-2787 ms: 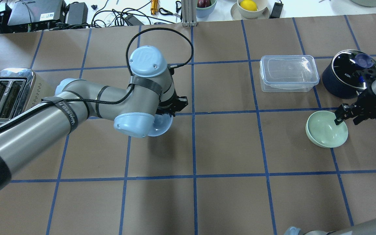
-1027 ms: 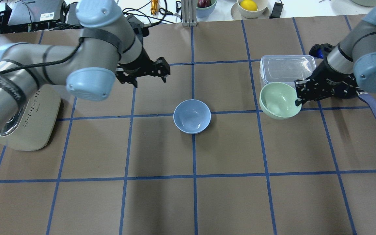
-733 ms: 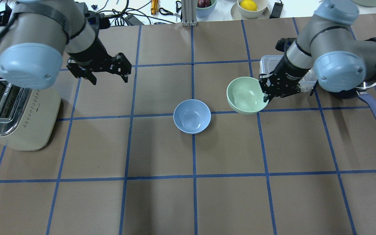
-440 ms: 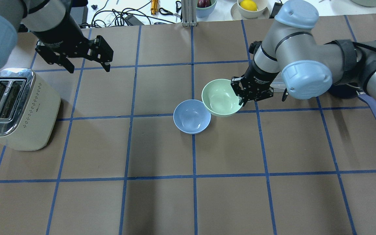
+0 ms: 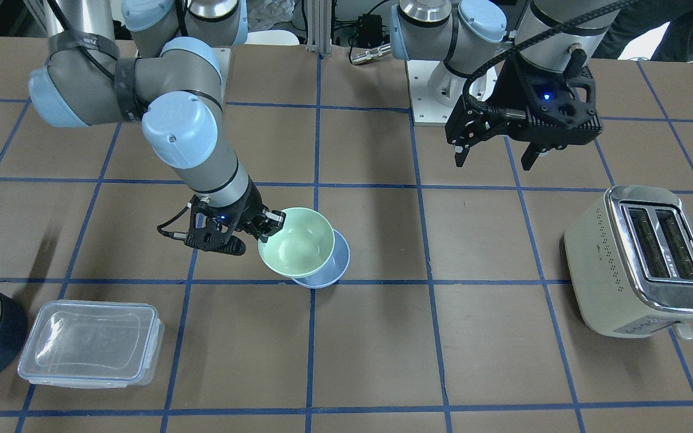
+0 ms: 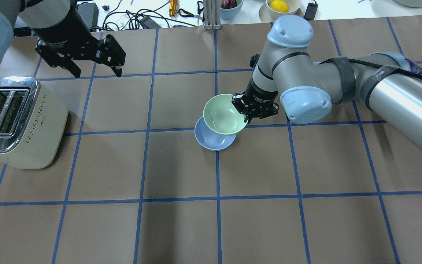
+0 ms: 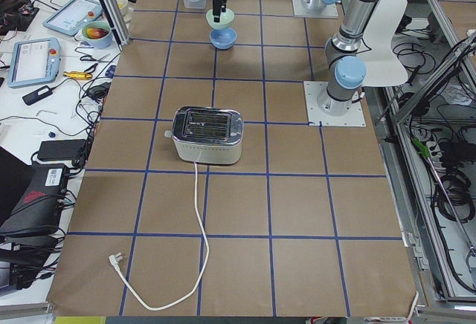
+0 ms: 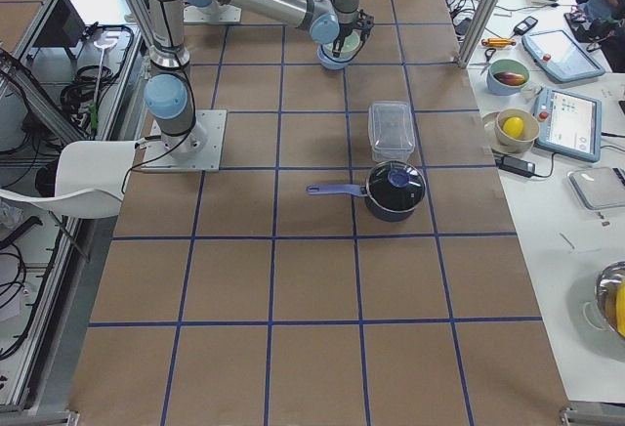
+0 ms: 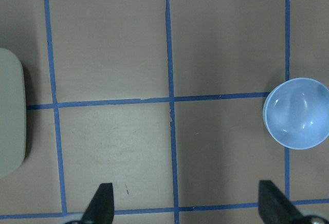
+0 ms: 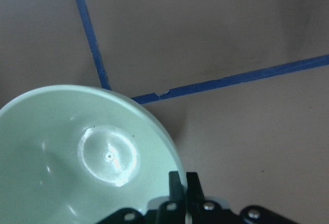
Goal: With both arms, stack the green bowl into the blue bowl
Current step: 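Carry green bowl with right gripper over blue bowl and lower it in, then open the right gripper and lift it away from the stacked bowls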
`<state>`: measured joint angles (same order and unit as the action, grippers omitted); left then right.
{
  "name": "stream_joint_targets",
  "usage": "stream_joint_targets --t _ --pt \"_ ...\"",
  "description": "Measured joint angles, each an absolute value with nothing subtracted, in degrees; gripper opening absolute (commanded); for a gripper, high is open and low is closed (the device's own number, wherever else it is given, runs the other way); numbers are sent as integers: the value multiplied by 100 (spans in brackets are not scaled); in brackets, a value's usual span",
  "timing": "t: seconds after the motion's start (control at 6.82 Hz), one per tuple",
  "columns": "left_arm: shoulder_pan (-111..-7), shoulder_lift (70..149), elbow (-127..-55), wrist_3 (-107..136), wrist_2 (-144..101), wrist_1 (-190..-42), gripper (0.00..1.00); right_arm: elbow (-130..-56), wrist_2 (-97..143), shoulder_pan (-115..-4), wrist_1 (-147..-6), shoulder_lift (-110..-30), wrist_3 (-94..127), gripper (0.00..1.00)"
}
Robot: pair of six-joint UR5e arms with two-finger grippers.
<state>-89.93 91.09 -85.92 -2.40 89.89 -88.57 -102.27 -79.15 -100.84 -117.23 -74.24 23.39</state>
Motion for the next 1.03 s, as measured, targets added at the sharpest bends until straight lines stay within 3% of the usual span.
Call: stream_joint_targets --t 1.03 --pt "-8990 9054 -8642 -226 9009 -8862 100 -10289 -8081 -10335 -12042 -7106 2337 2"
